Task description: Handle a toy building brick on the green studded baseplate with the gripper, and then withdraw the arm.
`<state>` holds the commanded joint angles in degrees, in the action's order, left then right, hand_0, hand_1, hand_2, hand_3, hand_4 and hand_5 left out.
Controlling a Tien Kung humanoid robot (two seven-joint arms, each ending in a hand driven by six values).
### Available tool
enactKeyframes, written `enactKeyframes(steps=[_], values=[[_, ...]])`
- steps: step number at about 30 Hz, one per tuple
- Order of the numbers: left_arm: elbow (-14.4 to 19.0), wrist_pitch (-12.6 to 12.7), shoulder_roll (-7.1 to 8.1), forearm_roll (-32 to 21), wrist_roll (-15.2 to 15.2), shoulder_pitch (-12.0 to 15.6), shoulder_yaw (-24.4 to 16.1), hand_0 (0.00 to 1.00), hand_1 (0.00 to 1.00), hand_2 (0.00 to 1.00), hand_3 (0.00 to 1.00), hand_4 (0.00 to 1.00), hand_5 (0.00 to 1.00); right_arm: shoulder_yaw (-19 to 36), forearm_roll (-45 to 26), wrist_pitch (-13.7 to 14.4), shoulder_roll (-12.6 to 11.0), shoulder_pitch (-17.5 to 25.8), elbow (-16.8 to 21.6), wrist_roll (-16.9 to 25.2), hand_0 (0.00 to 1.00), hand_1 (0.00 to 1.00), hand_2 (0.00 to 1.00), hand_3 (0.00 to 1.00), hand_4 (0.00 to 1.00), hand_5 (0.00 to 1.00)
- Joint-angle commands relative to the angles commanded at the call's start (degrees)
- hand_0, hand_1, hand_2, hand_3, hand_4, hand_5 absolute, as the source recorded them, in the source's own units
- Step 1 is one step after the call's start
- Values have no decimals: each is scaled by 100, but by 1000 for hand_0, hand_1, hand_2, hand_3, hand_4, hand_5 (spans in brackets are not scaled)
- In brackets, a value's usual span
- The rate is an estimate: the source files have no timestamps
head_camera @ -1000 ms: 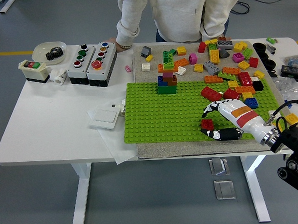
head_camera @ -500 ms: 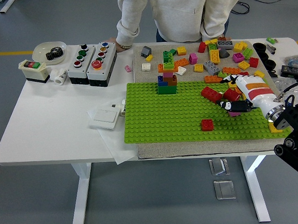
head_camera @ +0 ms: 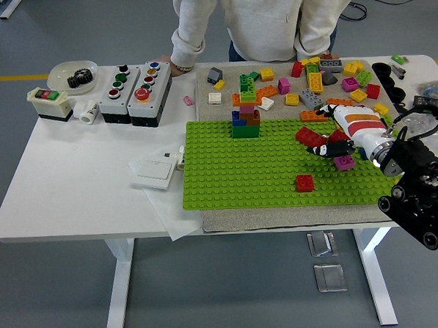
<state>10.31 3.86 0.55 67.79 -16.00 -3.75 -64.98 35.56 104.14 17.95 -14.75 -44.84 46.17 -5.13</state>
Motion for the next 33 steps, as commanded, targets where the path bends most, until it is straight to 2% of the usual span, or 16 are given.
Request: enactKeyframes(steps=[1,2,7,15,33], values=[[0,0,1,-1,0,-1,3,779,721,688,569,592,611,-9,-12,-6,17,-20,-32,-1,747,700,729,755,952,431],[0,-1,3,-5,-1,-1,10,779,721,688,570,594,613,-23,-35,-24,43,-47,-62,8,736,672,700,651,905,421],[0,-8,15,-15,-9,-9,55,779,721,688,570,594,613,-113,-146,-300,356,-323,-625,164,736,672,700,651,905,421],[0,-15,34,-110,-1,-66,149,779,721,690,570,593,612,-262,-163,-467,702,-592,-1305,288,747,664,690,650,924,447],[0,-1,29,-273,6,-179,299,779,724,693,572,595,615,-278,-230,-496,973,-728,-1881,299,726,654,684,645,923,458]])
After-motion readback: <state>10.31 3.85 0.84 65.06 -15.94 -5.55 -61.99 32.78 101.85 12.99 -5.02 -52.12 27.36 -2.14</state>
